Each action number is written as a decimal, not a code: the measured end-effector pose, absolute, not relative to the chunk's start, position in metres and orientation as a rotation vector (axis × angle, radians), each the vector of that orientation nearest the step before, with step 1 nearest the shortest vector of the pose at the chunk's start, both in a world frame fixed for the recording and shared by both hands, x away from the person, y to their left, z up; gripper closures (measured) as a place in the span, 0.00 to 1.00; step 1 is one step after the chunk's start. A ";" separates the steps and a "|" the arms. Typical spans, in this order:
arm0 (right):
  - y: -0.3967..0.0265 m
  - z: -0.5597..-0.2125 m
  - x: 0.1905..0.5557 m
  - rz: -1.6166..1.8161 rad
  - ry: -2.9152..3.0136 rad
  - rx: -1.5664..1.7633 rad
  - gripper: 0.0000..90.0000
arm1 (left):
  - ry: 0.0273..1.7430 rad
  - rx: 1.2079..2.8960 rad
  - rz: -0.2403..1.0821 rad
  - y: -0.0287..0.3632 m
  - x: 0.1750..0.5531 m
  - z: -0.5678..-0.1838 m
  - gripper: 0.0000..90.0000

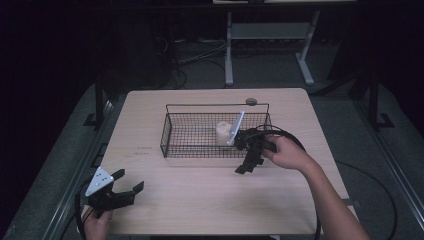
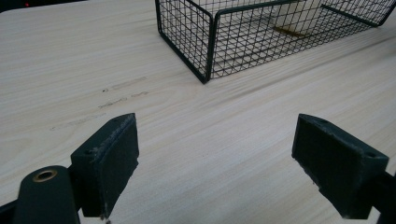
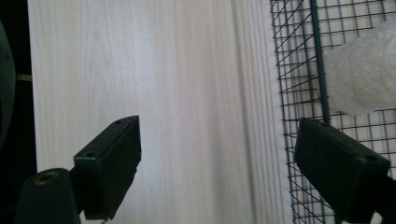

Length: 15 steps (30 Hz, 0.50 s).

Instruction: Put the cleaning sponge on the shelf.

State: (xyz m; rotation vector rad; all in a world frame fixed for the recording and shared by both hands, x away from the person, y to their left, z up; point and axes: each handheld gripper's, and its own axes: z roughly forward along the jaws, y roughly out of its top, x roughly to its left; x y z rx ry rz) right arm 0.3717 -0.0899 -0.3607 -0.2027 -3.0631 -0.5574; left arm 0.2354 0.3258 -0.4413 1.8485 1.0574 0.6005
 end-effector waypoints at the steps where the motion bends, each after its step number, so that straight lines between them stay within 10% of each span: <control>1: -0.090 -0.361 0.371 -0.554 -3.061 -0.200 0.16 | 1.055 1.849 0.602 0.326 0.235 -0.441 0.15; 15: -0.087 -0.369 0.358 -0.539 -3.046 -0.172 0.16 | 1.056 1.848 0.599 0.326 0.236 -0.442 0.15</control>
